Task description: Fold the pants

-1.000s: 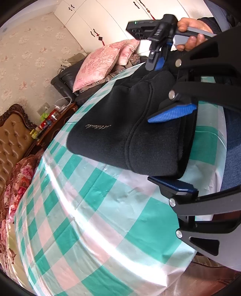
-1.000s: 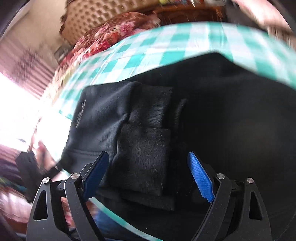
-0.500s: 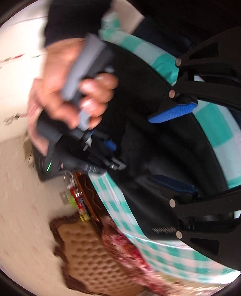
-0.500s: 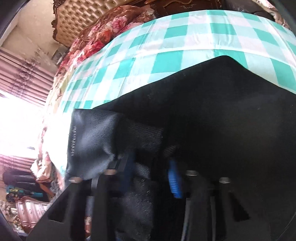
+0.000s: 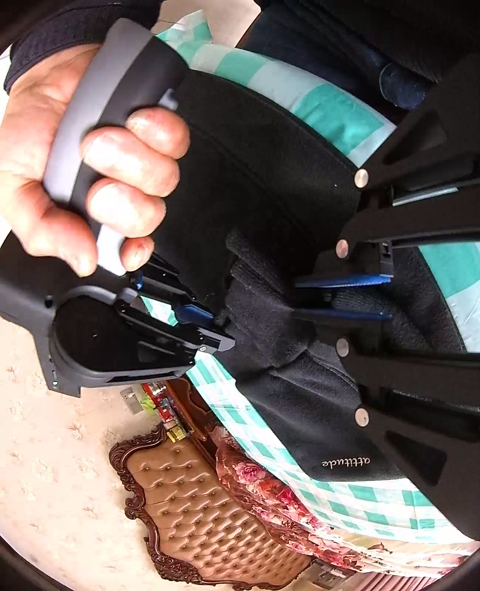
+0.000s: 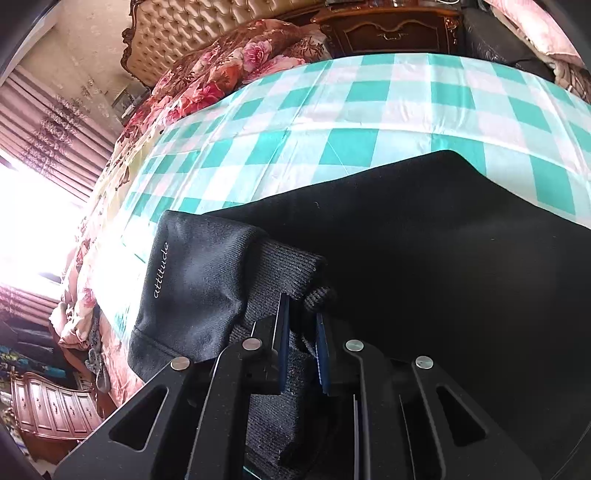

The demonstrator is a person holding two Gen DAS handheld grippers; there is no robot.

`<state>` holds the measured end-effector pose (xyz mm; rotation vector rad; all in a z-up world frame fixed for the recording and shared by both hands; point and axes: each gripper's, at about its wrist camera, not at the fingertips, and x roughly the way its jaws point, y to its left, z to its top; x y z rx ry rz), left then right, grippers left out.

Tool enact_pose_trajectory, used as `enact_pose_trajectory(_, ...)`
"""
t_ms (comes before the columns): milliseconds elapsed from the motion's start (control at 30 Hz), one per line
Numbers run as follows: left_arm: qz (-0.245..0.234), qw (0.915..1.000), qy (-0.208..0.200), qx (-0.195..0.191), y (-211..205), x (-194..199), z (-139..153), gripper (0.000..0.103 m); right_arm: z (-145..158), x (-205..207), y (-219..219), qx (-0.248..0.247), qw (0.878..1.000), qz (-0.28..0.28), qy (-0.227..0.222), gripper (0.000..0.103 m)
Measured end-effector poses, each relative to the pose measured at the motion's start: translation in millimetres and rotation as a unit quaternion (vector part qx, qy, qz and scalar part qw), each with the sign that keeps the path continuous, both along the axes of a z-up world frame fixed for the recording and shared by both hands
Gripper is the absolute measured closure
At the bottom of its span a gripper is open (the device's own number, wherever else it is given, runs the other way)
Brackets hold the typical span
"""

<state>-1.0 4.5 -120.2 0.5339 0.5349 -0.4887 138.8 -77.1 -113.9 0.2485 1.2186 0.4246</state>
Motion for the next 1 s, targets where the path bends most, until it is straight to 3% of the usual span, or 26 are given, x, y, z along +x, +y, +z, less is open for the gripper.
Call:
enact_pose_trajectory(200,-0.006,0.9998,-0.008,-0.017,3,-2,11,0.093,7,-5,-5,-0.005,1.000,-0.003,-0.010,0.086)
enact_pose_trajectory(1000,-0.016,0.9993,0.027,-0.021,6,10,-7,0.092,-4,-12,7,-0.070,0.997,0.004,-0.031,0.086)
